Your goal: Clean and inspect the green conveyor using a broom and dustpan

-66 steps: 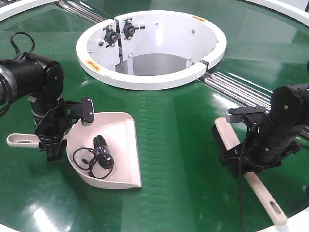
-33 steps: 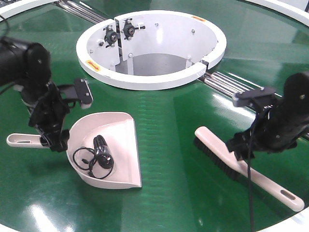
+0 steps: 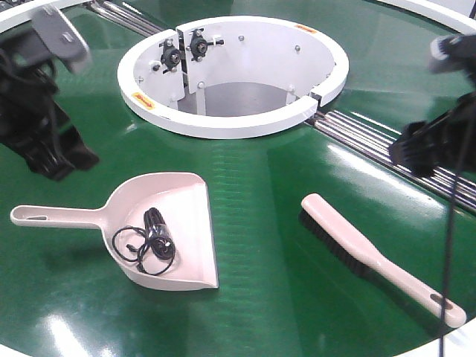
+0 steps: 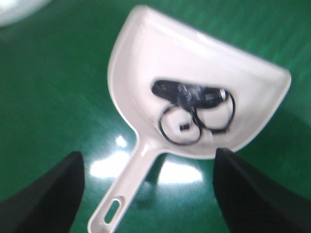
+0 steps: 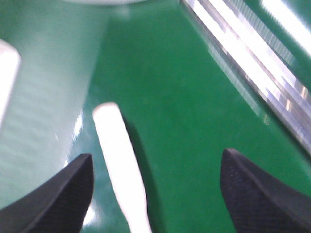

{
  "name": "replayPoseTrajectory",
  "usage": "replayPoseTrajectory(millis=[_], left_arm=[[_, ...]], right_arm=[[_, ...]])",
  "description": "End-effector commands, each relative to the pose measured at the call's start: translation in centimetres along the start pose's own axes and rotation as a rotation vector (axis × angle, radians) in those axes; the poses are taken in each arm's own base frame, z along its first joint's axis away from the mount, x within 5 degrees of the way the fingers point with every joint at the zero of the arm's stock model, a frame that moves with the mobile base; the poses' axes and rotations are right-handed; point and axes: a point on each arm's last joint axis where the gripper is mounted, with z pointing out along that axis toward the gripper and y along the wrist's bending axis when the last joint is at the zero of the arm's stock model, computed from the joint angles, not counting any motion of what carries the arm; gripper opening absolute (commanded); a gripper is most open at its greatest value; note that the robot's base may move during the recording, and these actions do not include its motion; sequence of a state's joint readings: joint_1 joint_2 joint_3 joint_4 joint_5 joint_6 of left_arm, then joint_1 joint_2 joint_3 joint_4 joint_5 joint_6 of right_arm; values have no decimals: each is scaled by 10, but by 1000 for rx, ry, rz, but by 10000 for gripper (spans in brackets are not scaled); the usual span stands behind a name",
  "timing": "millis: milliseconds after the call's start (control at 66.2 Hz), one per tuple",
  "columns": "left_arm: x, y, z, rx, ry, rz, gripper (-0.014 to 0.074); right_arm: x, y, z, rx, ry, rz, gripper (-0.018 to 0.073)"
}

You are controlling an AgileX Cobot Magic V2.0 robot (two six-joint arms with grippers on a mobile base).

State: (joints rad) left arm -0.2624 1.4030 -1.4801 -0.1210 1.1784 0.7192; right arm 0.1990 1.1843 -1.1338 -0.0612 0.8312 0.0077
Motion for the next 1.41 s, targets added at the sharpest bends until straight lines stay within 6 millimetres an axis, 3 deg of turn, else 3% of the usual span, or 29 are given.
replayPoseTrajectory(millis=[0, 242, 408, 605, 801, 922, 998, 1043, 1103, 1224, 1239, 1391], left_arm=[[-4, -7, -50, -105, -193, -84, 523], [17, -35, -118, -185, -380, -210, 524], [41, -62, -118, -189, -574, -256, 524], [103, -100, -92, -328, -751, -310, 524], [164, -131, -35, -409, -828, -380, 524], [189, -141, 1, -454, -835, -407, 524], [197, -141, 9, -510, -887, -420, 516], [196, -141, 8, -516, -899, -422, 486], [195, -141, 6, -503, -889, -420, 385], [193, -143, 4, -461, -848, -415, -1], [193, -143, 4, -463, -848, -413, -10], [192, -141, 1, -489, -882, -415, -8]], right_arm=[[-7, -4, -39, 20, -210, 0, 529], [40, -2, -73, 13, -422, 15, 529], [77, -1, -98, 15, -586, 17, 529], [127, 2, -106, 0, -724, 35, 527], [174, 5, -83, -4, -839, 37, 502], [188, 6, -67, 0, -856, 22, 484], [192, 7, -60, 2, -841, 15, 460], [193, 7, -59, 2, -831, 15, 424], [193, 7, -59, 2, -830, 15, 322], [193, 7, -59, 2, -829, 14, 20], [193, 7, -59, 2, -829, 15, -16], [192, 7, -60, 1, -840, 17, -9]])
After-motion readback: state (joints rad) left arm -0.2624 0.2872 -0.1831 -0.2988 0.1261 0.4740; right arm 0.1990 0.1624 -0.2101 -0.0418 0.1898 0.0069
